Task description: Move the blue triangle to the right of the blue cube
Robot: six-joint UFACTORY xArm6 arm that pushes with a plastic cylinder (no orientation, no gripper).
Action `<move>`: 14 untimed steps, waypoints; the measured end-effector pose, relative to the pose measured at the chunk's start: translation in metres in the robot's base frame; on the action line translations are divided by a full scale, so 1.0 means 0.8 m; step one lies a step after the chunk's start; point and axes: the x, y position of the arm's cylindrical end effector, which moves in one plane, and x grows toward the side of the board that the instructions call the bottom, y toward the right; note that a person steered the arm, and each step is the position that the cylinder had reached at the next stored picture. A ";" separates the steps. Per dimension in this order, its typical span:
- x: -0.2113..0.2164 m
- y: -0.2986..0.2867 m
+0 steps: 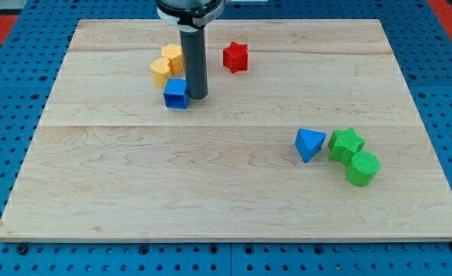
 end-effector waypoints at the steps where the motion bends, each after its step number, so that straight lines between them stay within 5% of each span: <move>1: 0.004 0.005; 3: 0.107 0.068; 5: 0.203 0.258; 7: 0.151 0.243; 10: 0.061 0.105; 12: 0.047 0.166; 14: 0.030 0.096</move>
